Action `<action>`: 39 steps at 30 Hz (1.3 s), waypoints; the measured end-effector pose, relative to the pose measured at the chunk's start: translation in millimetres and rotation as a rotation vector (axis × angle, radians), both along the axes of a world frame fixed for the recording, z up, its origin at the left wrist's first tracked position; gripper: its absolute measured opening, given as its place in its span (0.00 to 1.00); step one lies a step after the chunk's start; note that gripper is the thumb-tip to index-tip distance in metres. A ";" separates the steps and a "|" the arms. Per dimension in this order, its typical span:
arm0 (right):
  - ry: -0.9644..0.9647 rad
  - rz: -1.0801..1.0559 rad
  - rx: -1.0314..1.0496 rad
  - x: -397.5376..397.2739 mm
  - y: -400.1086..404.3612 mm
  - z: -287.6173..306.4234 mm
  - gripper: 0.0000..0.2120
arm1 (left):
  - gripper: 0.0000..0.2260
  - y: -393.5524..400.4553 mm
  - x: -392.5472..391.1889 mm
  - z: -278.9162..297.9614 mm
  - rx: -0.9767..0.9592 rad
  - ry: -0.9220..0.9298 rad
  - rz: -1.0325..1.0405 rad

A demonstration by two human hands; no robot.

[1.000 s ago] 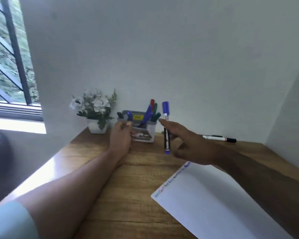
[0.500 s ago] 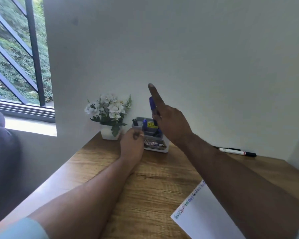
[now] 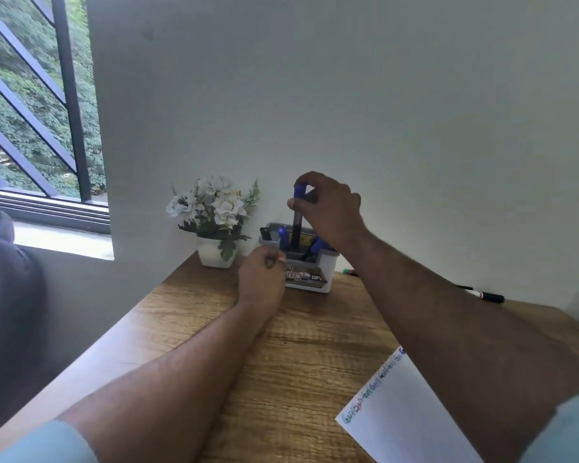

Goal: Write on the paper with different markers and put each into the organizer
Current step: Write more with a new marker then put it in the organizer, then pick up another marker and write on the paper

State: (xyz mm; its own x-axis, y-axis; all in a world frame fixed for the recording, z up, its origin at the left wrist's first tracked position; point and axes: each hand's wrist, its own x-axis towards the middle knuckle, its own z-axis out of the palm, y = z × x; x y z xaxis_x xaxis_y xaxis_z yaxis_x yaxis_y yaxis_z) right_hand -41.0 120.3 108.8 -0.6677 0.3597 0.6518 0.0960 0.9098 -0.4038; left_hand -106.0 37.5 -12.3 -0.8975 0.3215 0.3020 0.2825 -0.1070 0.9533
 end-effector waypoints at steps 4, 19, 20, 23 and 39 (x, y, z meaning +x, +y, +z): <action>0.098 0.026 0.038 7.6 2.2 -11.4 0.14 | 0.04 -0.5 1.5 1.2 -0.017 0.017 0.015; -0.341 -0.190 0.290 10.5 15.9 -19.9 0.26 | 0.06 -3.8 7.0 7.2 -0.113 0.077 0.074; -0.275 -0.189 0.288 14.5 16.3 -20.5 0.27 | 0.06 -4.3 7.7 7.8 -0.126 0.091 0.074; -0.015 -0.200 0.248 28.5 21.3 -20.3 0.20 | 0.05 -6.6 14.2 10.3 -0.193 0.195 0.041; -0.495 -0.361 -0.040 132.8 148.4 -85.9 0.19 | 0.17 40.4 88.6 14.6 -0.521 0.548 -0.501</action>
